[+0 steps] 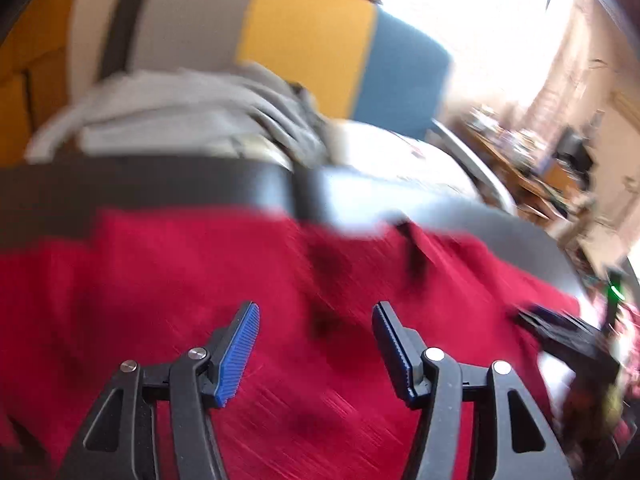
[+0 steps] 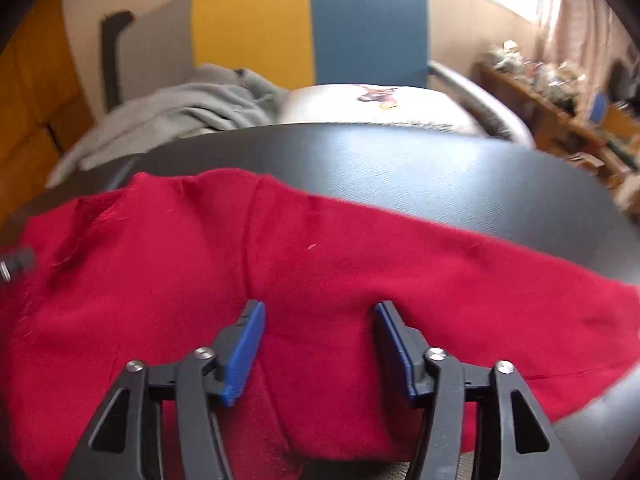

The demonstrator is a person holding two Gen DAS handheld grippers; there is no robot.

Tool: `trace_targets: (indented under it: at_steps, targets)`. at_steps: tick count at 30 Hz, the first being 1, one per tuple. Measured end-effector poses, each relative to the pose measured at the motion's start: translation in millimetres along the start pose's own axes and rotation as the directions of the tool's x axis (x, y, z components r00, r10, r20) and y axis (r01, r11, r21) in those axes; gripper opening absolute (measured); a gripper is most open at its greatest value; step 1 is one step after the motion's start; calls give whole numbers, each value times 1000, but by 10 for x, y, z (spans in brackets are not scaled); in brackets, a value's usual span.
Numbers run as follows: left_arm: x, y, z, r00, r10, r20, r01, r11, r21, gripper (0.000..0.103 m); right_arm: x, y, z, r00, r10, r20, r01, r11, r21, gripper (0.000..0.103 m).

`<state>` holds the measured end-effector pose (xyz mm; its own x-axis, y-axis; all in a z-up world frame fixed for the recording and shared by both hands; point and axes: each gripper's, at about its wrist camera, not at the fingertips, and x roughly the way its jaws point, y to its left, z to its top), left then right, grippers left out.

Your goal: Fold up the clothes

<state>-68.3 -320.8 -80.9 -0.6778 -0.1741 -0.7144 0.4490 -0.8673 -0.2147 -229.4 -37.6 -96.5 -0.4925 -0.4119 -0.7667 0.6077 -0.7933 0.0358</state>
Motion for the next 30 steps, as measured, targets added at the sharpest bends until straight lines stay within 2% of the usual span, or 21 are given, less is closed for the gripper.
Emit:
trace_targets:
  at_steps: [3,5,6,8,10,11,12,14,17,22,24,26,27,28,30]
  targets:
    - [192,112,352,995,100,7,-100,994,51,60,-99,242,239,996,74,50,-73,997,-20,62]
    - [433,118,452,989,137,-58,-131,986,98,60,-95,437,398,986,151,65,-150,988,-33,62]
    - [549,134,448,981,166,-96,-154,981,120,60,-9,530,457,983,176,52,-175,984,-32,63]
    - [647,216,349,974,195,-112,-181,976,121,62,261,711,554,983,185,-8,-185,982,-25,63]
    - [577,308,211,976,205,-77,-198,976,86,62,507,841,543,985,156,-68,-158,987,-38,64]
    - [518,360,132,975,216,-60,-212,975,65,62,625,894,511,987,131,-98,-136,989,-50,69]
    - [440,416,51,973,226,-42,-224,973,47,62,685,958,458,988,115,-106,-124,989,-77,79]
    - [335,555,-62,969,245,-30,-246,969,1,62,602,1105,285,991,121,-49,-128,978,-165,90]
    - [337,750,-50,967,253,-28,-254,964,-73,63,642,1024,279,989,143,-39,-147,981,-126,94]
    - [667,680,346,928,373,-10,-373,927,35,70,889,1142,519,996,76,-48,-80,992,-97,102]
    - [717,710,407,931,365,-13,-364,931,38,70,922,1174,559,996,73,-44,-77,993,-93,103]
    - [667,774,396,945,327,-18,-327,945,9,69,850,1149,511,995,93,-30,-95,992,-81,103]
    - [626,810,378,953,304,-20,-304,953,-10,67,836,1138,501,994,104,-26,-106,992,-76,103]
    - [569,825,354,955,297,-16,-297,954,-27,60,823,1126,491,993,115,-22,-117,991,-70,103]
    - [313,737,266,941,337,31,-335,940,-61,51,803,1109,476,991,135,-17,-135,989,-60,103]
